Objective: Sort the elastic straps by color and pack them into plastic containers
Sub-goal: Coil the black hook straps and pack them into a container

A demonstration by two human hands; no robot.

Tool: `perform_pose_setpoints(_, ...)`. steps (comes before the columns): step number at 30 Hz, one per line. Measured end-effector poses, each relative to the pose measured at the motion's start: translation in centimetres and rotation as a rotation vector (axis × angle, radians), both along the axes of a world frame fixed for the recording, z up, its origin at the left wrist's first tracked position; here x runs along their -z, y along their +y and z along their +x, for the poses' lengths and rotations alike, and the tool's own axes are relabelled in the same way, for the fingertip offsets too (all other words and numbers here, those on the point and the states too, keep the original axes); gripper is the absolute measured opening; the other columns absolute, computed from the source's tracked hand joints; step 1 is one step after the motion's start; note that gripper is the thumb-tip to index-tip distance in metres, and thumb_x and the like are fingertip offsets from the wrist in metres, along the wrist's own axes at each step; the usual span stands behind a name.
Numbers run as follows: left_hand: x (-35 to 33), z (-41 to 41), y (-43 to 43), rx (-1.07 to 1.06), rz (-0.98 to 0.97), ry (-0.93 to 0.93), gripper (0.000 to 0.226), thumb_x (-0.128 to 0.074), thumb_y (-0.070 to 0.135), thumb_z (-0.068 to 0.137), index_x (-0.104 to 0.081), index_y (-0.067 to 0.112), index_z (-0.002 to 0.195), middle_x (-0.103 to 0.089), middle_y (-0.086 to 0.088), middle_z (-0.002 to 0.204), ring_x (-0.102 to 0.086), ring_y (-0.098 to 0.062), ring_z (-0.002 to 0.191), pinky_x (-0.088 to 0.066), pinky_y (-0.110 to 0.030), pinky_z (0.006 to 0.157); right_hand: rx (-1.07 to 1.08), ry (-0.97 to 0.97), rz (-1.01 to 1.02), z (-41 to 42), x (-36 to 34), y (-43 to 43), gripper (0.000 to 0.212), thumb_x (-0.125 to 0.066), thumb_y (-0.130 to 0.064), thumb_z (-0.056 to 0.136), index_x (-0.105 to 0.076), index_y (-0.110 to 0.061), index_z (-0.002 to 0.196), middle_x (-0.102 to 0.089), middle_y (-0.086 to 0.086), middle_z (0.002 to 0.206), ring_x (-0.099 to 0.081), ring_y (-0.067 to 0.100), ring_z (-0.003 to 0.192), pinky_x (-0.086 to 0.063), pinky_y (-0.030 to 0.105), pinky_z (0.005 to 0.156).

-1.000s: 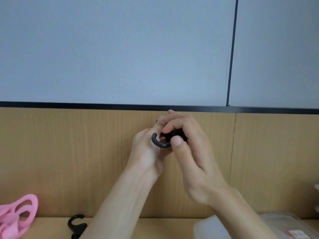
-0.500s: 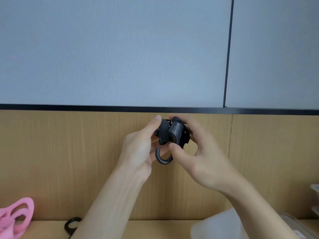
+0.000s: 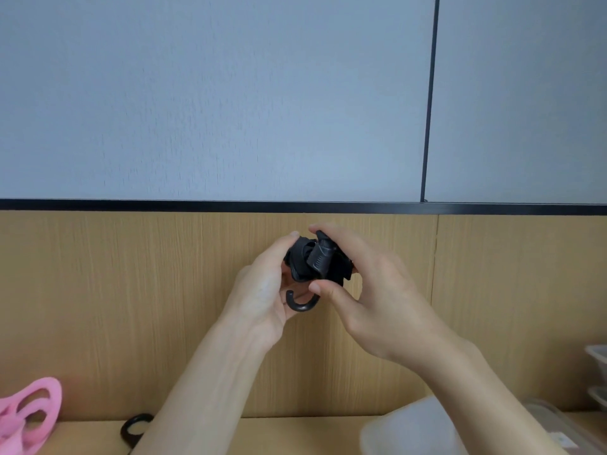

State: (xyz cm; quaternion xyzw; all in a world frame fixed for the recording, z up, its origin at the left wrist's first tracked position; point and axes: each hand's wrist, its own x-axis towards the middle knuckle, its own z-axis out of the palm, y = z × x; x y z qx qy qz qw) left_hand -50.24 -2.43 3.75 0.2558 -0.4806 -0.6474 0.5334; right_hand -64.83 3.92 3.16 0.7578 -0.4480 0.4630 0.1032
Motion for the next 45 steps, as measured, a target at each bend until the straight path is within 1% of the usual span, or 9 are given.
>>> perform_pose_setpoints(6, 0.3, -0.5, 0.3, 0.078, -0.068, 0.034, 0.040, -0.064, 0.048, 0.095, -0.082, 0.012, 0.095, -0.078, -0.011, 0.094, -0.075, -0.016, 0.072, -0.060, -0.033, 0.069, 0.016, -0.138, -0.042, 0.0, 0.2, -0.3, 0.043, -0.073, -0.022, 0.090, -0.056, -0.031, 0.129, -0.065, -0.021, 0.111, -0.060, 0.001, 0.108, -0.043, 0.008, 0.089)
perform_pose_setpoints(9, 0.1, -0.4, 0.7, 0.163, -0.252, -0.007, 0.053, -0.061, 0.058, 0.093, -0.079, 0.010, 0.109, -0.076, -0.011, 0.111, -0.074, -0.022, 0.103, -0.060, -0.039, 0.087, -0.040, -0.338, -0.019, -0.7, -0.3, -0.2, 0.035, -0.075, -0.016, 0.089, -0.061, -0.027, 0.120, -0.069, -0.015, 0.103, -0.065, 0.006, 0.100, -0.051, 0.017, 0.084)
perform_pose_setpoints(13, 0.0, -0.7, 1.3, 0.050, -0.482, -0.187, 0.049, -0.079, 0.031, 0.078, -0.069, 0.007, 0.120, -0.075, -0.004, 0.116, -0.072, -0.018, 0.108, -0.058, -0.041, 0.095, -0.131, -0.566, 0.072, -2.1, -1.2, 0.3, 0.024, -0.074, -0.015, 0.091, -0.067, -0.022, 0.112, -0.075, -0.005, 0.103, -0.070, 0.016, 0.101, -0.056, 0.037, 0.092)
perform_pose_setpoints(16, 0.1, -0.6, 1.4, 0.020, -0.545, -0.235, 0.050, -0.086, 0.030, 0.074, -0.070, 0.010, 0.117, -0.077, 0.002, 0.112, -0.071, -0.012, 0.109, -0.051, -0.036, 0.101, -0.201, -0.650, 0.143, -3.1, -0.8, 1.0, 0.024, -0.076, -0.018, 0.089, -0.068, -0.016, 0.111, -0.076, 0.002, 0.102, -0.072, 0.020, 0.099, -0.059, 0.033, 0.086)
perform_pose_setpoints(19, 0.4, -0.7, 1.3, 0.107, -0.546, -0.230, 0.051, -0.083, 0.032, 0.072, -0.069, 0.008, 0.114, -0.077, -0.001, 0.111, -0.071, -0.015, 0.109, -0.050, -0.027, 0.096, -0.281, -0.748, 0.234, -4.2, 1.1, 2.0, 0.039, -0.075, -0.025, 0.080, -0.065, -0.010, 0.115, -0.075, 0.010, 0.103, -0.074, 0.027, 0.096, -0.055, 0.028, 0.079)
perform_pose_setpoints(29, 3.8, -4.6, 2.4, 0.238, -0.520, -0.371, 0.030, -0.083, 0.025, 0.070, -0.076, 0.013, 0.097, -0.079, -0.004, 0.097, -0.075, -0.015, 0.093, -0.054, -0.017, 0.079, -0.205, -0.807, 0.362, -8.0, 7.8, 4.9, 0.041, -0.081, -0.032, 0.080, -0.070, -0.022, 0.118, -0.071, 0.008, 0.119, -0.068, 0.033, 0.112, -0.044, 0.062, 0.106)
perform_pose_setpoints(34, 5.1, -5.7, 2.6, 0.165, -0.456, -0.320, 0.038, -0.087, 0.023, 0.057, -0.072, 0.013, 0.090, -0.079, -0.006, 0.093, -0.075, -0.016, 0.087, -0.054, -0.021, 0.074, -0.148, -0.769, 0.379, -8.5, 8.4, 5.5, 0.034, -0.077, -0.020, 0.085, -0.069, -0.017, 0.118, -0.070, 0.013, 0.114, -0.070, 0.032, 0.103, -0.054, 0.053, 0.098)
perform_pose_setpoints(39, 6.2, -5.8, 2.8, 0.101, -0.439, -0.313, 0.049, -0.091, 0.021, 0.049, -0.063, 0.011, 0.089, -0.078, -0.007, 0.095, -0.075, -0.019, 0.084, -0.056, -0.020, 0.068, -0.084, -0.607, 0.410, -8.8, 8.6, 5.5, 0.039, -0.076, -0.009, 0.089, -0.065, -0.026, 0.121, -0.074, -0.008, 0.107, -0.069, 0.007, 0.103, -0.053, 0.021, 0.088)
perform_pose_setpoints(45, 8.4, -5.5, 3.3, -0.008, -0.490, -0.442, 0.044, -0.093, 0.018, 0.057, -0.066, 0.010, 0.091, -0.079, -0.002, 0.097, -0.076, -0.018, 0.089, -0.059, -0.023, 0.074, -0.034, -0.402, 0.470, -8.6, 8.9, 5.5, 0.056, -0.078, -0.016, 0.086, -0.056, -0.037, 0.133, -0.071, -0.008, 0.107, -0.069, 0.007, 0.096, -0.055, 0.021, 0.086)
